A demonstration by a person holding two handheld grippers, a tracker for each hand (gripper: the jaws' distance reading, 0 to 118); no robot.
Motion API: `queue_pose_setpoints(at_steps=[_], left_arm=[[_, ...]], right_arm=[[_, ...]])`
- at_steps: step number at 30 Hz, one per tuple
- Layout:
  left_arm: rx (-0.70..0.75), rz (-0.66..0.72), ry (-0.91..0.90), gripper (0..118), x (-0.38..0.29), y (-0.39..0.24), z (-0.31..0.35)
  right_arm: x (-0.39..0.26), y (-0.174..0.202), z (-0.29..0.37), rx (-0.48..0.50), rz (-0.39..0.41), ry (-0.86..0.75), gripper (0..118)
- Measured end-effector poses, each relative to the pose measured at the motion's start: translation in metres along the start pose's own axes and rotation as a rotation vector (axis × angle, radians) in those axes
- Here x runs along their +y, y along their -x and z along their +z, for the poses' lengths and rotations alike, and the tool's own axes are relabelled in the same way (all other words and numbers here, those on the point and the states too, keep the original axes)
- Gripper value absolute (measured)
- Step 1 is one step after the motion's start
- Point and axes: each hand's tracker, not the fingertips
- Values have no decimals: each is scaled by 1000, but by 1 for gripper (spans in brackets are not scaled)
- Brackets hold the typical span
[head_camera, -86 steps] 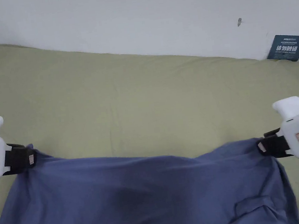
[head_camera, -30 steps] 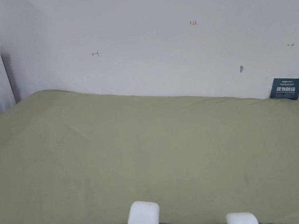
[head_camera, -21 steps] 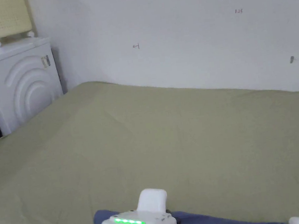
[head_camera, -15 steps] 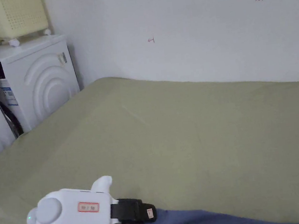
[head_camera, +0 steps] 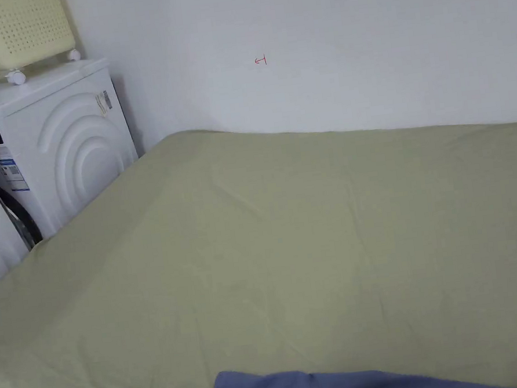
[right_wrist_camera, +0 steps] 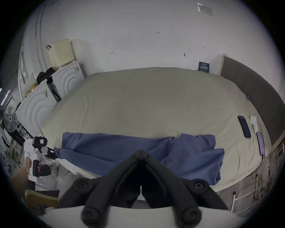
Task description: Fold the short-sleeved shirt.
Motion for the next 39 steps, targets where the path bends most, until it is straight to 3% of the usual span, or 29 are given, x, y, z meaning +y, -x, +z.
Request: queue_pose_setpoints(at_steps=[7, 8, 9, 10, 11, 12, 15, 18, 23, 31, 35, 39], left_arm=[[-80, 89, -72, 117, -14, 9, -6], [-65, 71, -78, 103, -18, 4, -1], [-17, 35, -94, 71, -19, -1, 2], [26, 6, -100, 16, -19, -4, 2], [94, -39, -98, 6, -17, -9, -1], [147, -58, -129, 6, -7, -3, 0], [84, -36, -129, 6, 6, -9, -7], [155, -189, -153, 6, -9, -52, -4], [127, -478, -91, 6, -29, -146, -24], [46, -793, 228, 6, -66, -244, -139], [110, -830, 413, 6, -92, -242, -215], [194, -839, 488, 10, -103, -221, -270]], right_arm=[[-5, -6, -1, -15, -7, 37, 1], [-7, -7, -1, -14, -10, 39, 1], [-8, -7, -2, -16, -14, 43, 1], [-9, -8, -3, -16, -18, 44, 1], [-11, -9, -3, -11, -22, 46, 1], [-12, -10, -3, -9, -26, 50, 1], [-16, -13, -1, -4, -34, 60, 1], [-20, -18, 7, -6, -42, 53, 1], [-22, -32, 17, -15, -69, 42, 1], [-20, -59, 45, -32, -131, -24, 1], [-23, -74, 57, -50, -162, -49, 1], [-27, -87, 64, -81, -177, -63, 1]])
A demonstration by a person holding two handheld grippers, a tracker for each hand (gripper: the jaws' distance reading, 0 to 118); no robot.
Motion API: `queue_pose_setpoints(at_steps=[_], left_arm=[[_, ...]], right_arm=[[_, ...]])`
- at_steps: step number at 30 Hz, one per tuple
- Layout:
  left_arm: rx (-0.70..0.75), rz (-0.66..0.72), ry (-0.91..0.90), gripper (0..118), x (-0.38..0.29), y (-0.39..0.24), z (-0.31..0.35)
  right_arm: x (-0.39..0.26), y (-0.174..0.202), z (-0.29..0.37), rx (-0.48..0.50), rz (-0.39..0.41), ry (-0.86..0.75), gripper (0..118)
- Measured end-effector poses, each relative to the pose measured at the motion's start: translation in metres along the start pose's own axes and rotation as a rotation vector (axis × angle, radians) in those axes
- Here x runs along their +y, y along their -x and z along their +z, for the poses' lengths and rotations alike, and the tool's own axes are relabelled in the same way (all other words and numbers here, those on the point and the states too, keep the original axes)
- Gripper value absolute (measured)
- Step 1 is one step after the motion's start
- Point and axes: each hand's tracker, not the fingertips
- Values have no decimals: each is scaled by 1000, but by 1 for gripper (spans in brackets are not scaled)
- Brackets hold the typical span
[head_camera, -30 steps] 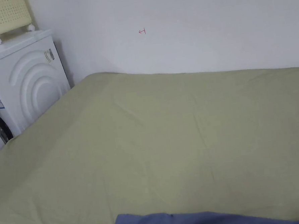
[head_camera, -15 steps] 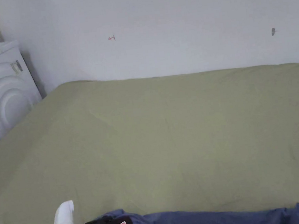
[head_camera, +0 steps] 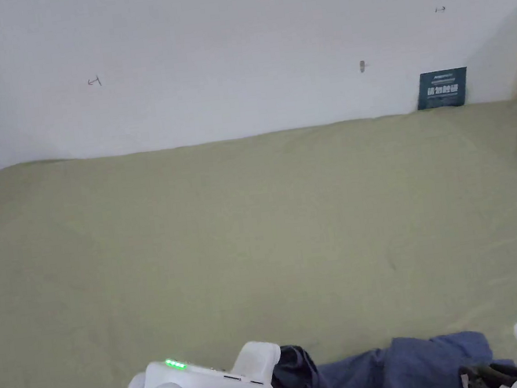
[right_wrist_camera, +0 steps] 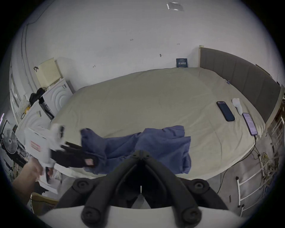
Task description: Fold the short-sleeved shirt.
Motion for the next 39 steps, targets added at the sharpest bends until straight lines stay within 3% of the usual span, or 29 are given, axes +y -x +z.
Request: queue_pose_setpoints(at_steps=[1, 2, 3, 4, 7, 9, 10, 11, 12, 14, 19, 24, 29, 39], left_arm=[[25, -1, 20, 20, 0, 4, -10], [58, 0, 22, 52, -2, 7, -15], [72, 30, 8, 76, -2, 11, -18], [84, 66, -1, 82, -2, 13, -17], [-19, 172, -80, 82, -2, 16, 6], [-93, 181, -148, 77, -3, 18, 30], [-131, 188, -183, 59, -6, 21, 40], [-141, 212, -243, 6, -9, 28, 48], [-115, 250, -262, 0, -11, 34, 51], [25, 327, -297, 0, -16, 49, 48], [-116, 509, -310, 0, -27, 65, 2], [-80, 432, -212, 0, -26, 37, -54], [-194, 482, -227, 0, -33, 23, -93], [-246, 510, -220, 0, -45, 5, -92]], right_arm=[[-1, -3, 1, -6, -3, -4, 1], [-1, -5, 0, -8, -4, -4, 1], [-1, -7, 0, -11, -5, -2, 1], [-2, -8, 0, -13, -8, -3, 1], [-5, -11, -2, -8, -8, 2, 1], [-7, -11, -5, -7, -12, 15, 1], [-8, -10, -7, -4, -15, 20, 1], [-9, -9, -7, 1, -16, 25, 1], [-10, -8, -7, 6, -15, 26, 1], [-12, -6, -7, 21, -12, 29, 1], [-14, -3, 2, 55, -17, 12, 1], [-10, -6, 16, 42, -16, -22, 1], [-5, -10, 25, 25, -23, -46, 1], [0, 0, 22, 39, -12, -60, 1]])
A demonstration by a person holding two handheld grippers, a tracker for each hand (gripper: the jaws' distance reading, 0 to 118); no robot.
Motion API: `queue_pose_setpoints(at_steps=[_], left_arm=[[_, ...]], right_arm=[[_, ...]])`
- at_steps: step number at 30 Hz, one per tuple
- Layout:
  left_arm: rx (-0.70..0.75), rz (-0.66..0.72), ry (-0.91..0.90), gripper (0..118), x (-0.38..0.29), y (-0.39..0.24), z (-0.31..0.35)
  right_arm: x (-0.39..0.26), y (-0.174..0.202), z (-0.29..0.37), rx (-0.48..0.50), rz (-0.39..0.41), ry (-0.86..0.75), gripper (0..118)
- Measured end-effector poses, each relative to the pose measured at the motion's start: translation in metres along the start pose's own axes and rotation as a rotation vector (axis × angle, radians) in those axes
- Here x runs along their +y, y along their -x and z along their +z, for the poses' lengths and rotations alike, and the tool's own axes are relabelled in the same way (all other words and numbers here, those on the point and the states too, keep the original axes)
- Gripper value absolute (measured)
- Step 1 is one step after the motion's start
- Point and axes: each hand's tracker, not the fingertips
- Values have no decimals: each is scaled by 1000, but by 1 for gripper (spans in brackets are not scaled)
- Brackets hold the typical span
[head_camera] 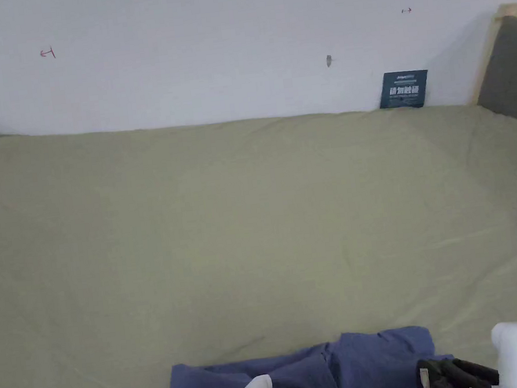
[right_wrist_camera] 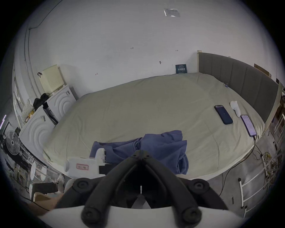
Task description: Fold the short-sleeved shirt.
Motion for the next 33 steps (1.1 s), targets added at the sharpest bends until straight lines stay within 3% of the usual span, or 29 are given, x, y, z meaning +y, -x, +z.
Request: queue_pose_setpoints(at_steps=[4, 8, 9, 10, 11, 12, 13, 14, 18, 21, 23, 24, 25, 26, 27, 29, 33], left_arm=[[-12, -63, -133, 0, 33, -8, 74], [-26, -35, -65, 0, 68, 20, 155], [-8, -10, -61, 8, 69, 29, 171], [4, 4, -70, 25, 72, 38, 182], [36, 28, -76, 52, 73, 47, 192], [55, 53, -78, 91, 72, 53, 195], [61, 94, -64, 111, 71, 63, 198], [63, 131, -61, 118, 68, 70, 195], [29, 275, -20, 118, 58, 101, 168], [-168, 276, -73, 118, 52, 99, 149], [-142, 299, -47, 116, 50, 94, 131], [-139, 285, -52, 103, 49, 91, 126], [-151, 260, -56, 72, 47, 88, 123], [-133, 257, -47, 19, 47, 88, 121], [-26, 225, -37, 13, 47, 84, 118], [90, 157, -66, 13, 49, 81, 125], [57, 173, -185, 13, 53, 84, 169]], right_arm=[[2, 8, -6, 24, 21, 14, 1], [8, 15, -13, 51, 38, 9, 1], [10, 17, -15, 56, 45, 8, 1], [11, 18, -15, 59, 47, 7, 1], [12, 19, -15, 62, 47, 5, 1], [13, 19, -14, 65, 49, 4, 1], [14, 20, -14, 67, 50, 0, 1], [15, 21, -13, 69, 50, -4, 1], [16, 21, -12, 70, 49, 0, 2], [14, 18, -10, 64, 41, 1, 2], [11, 17, -12, 55, 32, 9, 2], [10, 16, -13, 53, 29, 15, 2], [8, 16, -13, 53, 26, 20, 2], [6, 15, -13, 52, 23, 26, 2], [5, 15, -13, 54, 21, 33, 2], [3, 16, -13, 52, 25, 40, 2], [2, 17, -17, 46, 39, 50, 2]])
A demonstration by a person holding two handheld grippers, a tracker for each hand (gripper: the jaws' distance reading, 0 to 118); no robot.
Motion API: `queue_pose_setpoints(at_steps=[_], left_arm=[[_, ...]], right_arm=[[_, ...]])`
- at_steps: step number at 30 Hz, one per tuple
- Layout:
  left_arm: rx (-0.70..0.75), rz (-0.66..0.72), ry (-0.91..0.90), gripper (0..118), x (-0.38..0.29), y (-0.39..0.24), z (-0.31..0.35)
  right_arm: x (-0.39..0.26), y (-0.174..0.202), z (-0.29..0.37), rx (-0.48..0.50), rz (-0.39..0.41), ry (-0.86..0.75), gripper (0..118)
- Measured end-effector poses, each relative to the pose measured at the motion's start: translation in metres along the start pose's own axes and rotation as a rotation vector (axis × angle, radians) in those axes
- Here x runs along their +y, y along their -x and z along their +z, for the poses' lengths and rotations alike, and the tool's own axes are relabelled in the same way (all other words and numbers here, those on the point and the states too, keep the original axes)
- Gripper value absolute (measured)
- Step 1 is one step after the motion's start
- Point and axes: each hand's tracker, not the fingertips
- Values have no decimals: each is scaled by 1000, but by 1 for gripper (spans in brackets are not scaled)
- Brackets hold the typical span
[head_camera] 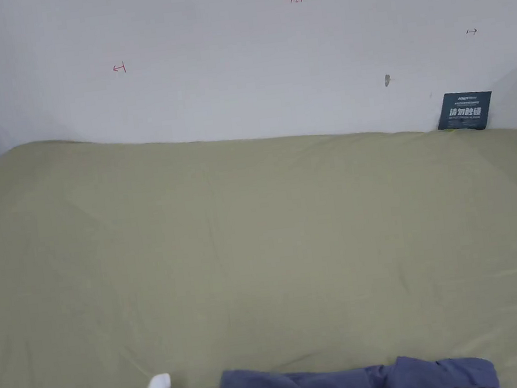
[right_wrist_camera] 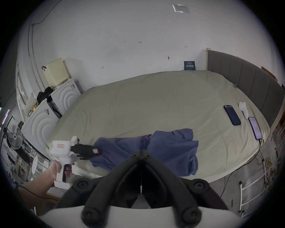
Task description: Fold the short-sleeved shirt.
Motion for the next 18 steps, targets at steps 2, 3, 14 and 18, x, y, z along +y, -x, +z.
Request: queue_pose_setpoints(at_steps=[2, 3, 14, 18], left_arm=[[36, -11, -59, 13, 15, 1, 30], [61, -12, -108, 13, 22, -1, 44], [514, -293, -348, 14, 32, -108, 182], [647, -461, -209, 13, 18, -145, 136]], right_arm=[[2, 1, -4, -6, 4, 4, 2], [3, 2, -6, -5, 7, 4, 2], [17, 16, -32, 28, 59, 22, 2], [19, 18, -38, 16, 80, 29, 2]])
